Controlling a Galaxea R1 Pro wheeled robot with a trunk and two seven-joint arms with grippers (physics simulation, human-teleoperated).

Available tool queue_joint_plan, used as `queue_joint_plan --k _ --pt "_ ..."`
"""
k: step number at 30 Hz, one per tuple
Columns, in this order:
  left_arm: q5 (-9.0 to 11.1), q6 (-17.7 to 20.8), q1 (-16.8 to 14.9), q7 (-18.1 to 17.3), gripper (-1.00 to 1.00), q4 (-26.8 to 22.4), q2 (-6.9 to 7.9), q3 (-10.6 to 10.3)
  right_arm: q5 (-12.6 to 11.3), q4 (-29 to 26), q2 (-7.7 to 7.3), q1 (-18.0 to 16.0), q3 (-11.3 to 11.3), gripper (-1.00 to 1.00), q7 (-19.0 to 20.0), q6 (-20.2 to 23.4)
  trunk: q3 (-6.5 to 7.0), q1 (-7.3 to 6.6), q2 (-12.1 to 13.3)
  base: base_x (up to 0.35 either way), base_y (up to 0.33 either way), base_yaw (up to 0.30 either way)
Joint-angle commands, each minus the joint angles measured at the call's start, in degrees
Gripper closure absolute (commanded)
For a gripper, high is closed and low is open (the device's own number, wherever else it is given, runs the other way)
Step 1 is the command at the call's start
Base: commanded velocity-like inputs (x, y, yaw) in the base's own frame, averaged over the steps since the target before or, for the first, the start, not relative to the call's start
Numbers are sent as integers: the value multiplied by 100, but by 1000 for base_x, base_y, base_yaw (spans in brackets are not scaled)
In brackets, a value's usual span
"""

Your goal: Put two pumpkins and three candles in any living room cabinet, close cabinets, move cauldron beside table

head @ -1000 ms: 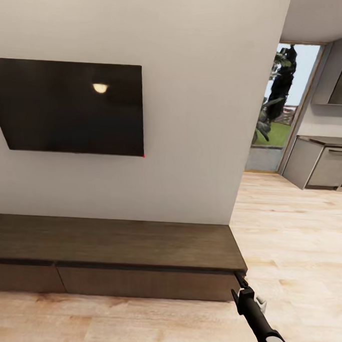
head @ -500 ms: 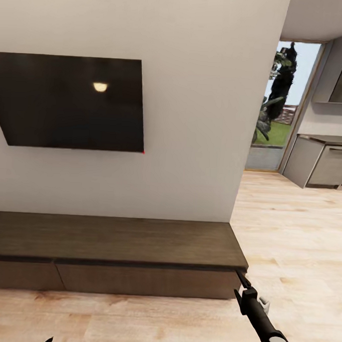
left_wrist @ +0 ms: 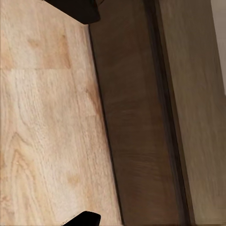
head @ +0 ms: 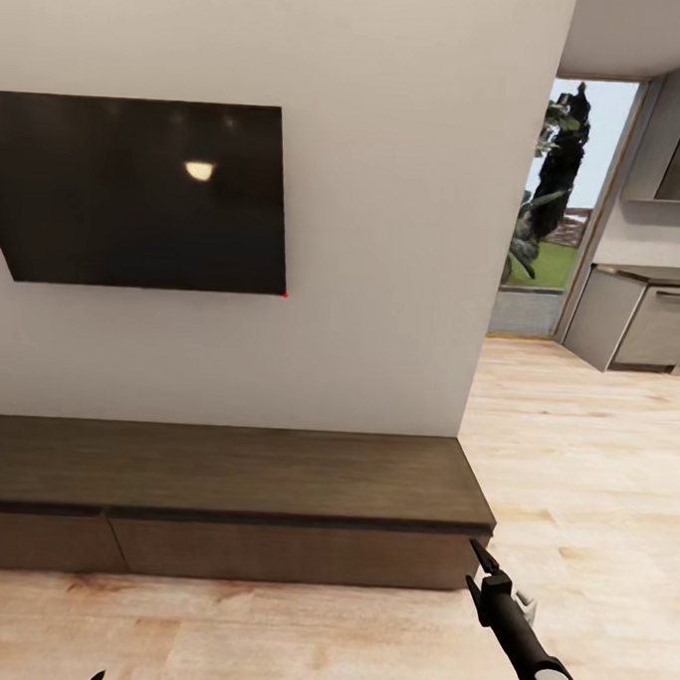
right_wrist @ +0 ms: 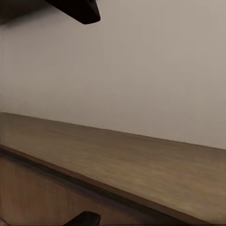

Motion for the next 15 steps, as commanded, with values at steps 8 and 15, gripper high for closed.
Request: queue_joint_plan --k 8,15 --pt "-5 -220 4 -14 -100 163 -4 -7 -14 4 9 -3 -3 -100 11 52 -148 176 -325 0 0 0" --pt "10 -246 15 -15 -100 204 4 -12 -5 4 10 -3 2 -100 11 52 -274 330 -605 0 0 0"
